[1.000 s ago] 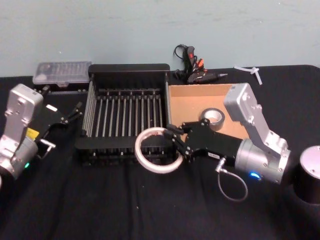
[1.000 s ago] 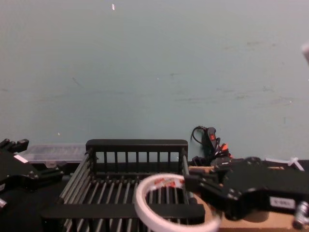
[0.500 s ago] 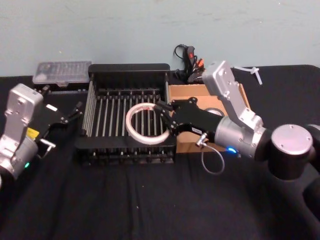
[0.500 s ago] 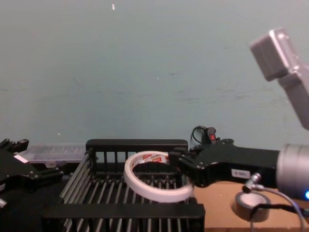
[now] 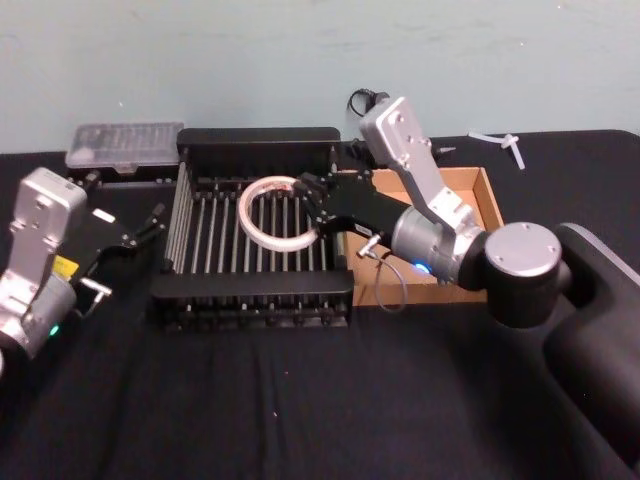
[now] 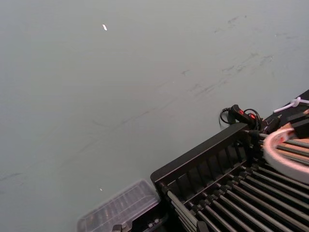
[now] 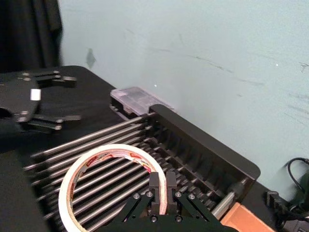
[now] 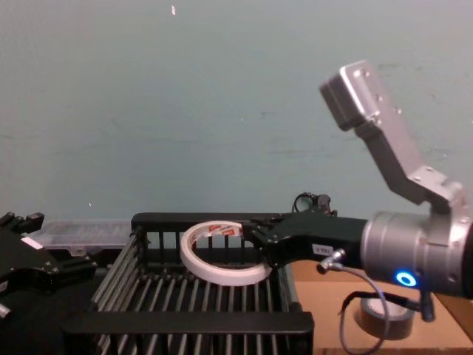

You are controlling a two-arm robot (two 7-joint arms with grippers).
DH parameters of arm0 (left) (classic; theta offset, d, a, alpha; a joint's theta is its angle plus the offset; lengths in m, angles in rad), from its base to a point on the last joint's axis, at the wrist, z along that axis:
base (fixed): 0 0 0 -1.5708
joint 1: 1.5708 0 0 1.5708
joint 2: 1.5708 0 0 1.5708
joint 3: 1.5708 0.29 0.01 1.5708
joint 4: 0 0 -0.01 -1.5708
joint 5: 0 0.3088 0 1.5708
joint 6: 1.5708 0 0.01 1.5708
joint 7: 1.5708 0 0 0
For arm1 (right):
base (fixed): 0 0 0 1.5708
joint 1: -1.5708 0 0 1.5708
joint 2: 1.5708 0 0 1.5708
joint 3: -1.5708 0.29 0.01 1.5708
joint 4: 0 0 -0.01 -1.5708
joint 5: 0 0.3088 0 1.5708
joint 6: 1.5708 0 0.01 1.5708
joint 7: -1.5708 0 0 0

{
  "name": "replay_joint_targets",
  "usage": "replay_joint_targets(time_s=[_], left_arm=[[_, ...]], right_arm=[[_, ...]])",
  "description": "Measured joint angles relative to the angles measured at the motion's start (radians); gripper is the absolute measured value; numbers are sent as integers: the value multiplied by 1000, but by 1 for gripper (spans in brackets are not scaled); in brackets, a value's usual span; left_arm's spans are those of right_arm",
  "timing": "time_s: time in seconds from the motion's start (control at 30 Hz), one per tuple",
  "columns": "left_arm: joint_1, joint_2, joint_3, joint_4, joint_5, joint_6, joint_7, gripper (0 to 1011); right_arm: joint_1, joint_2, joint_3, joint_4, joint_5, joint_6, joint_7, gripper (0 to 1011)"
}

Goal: Pick up the white tape and place it into the black box , Pick up the silver tape and place it into the brown box.

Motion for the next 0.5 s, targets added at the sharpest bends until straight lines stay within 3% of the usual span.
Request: replay_joint_targets(time_s=[0.2,0.5], left_arm=[[0,0,0,0,0,0,0,1001],[0,0,0,0,0,0,0,1001]], right_arm=[[45,-51,2,90,-36,-6,-29,83],[81,-95,2,183,-78,-7,-46,83]])
